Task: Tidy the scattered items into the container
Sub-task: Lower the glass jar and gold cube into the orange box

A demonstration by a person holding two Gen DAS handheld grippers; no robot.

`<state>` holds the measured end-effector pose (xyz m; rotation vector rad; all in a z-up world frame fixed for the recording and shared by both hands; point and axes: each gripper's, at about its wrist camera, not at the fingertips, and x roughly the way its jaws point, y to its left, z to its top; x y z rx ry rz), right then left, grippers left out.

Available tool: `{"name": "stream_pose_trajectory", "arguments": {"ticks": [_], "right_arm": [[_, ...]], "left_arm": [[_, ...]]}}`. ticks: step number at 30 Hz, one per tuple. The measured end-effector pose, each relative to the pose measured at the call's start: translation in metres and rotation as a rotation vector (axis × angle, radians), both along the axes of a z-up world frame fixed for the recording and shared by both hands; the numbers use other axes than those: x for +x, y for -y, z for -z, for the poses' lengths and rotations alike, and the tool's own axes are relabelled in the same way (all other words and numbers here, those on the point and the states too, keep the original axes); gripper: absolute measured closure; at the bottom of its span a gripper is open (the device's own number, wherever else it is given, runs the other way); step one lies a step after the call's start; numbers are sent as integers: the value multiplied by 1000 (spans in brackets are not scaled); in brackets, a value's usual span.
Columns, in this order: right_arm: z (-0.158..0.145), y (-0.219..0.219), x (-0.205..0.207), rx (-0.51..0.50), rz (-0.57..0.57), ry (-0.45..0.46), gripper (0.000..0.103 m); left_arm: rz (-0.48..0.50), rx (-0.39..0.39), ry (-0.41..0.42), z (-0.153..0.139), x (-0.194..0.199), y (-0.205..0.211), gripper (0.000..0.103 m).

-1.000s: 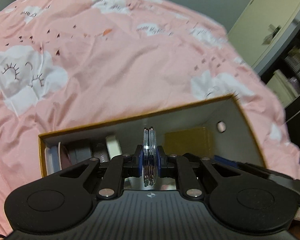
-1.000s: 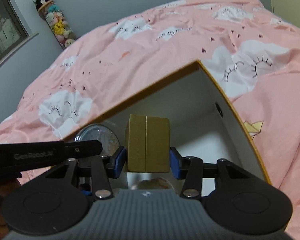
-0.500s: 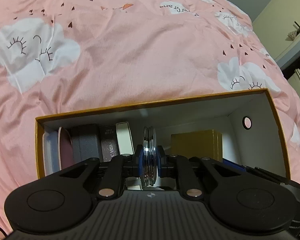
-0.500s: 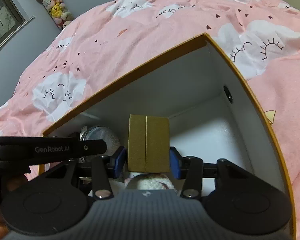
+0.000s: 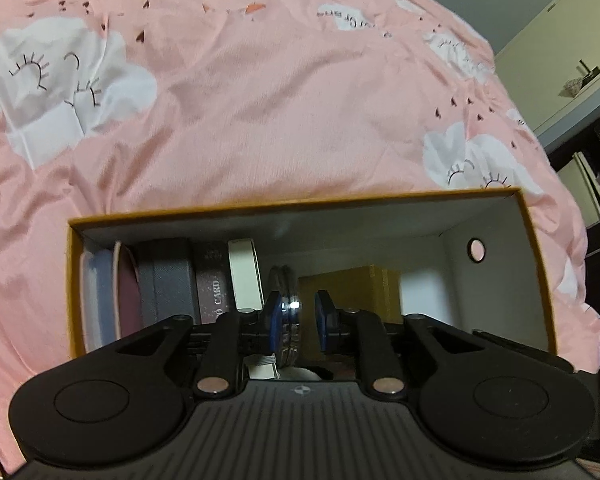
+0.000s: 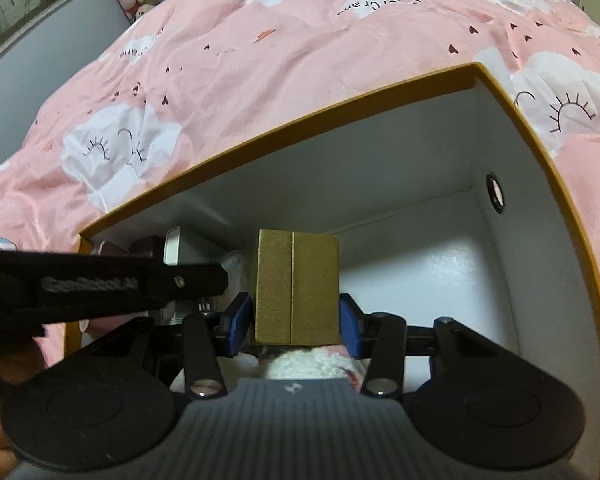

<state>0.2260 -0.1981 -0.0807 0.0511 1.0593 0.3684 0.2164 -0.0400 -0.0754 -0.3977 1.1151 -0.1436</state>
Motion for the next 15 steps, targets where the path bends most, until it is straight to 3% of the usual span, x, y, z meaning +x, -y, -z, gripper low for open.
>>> {"name": "stream_pose_trajectory", "arguments": {"ticks": [4,11,15], "right_arm": [[1,-15,-2,-64,-26,20,53],[5,-32,-2,-177,-55,59,53],[3,-35,-2,-159,-87,55,54]], "left_arm": [[-5,7,42,-12,-9,-8,83],[-22,89,108,-25,-28,-24,82],[-17,131,120,-27,-36,-28,81]]}}
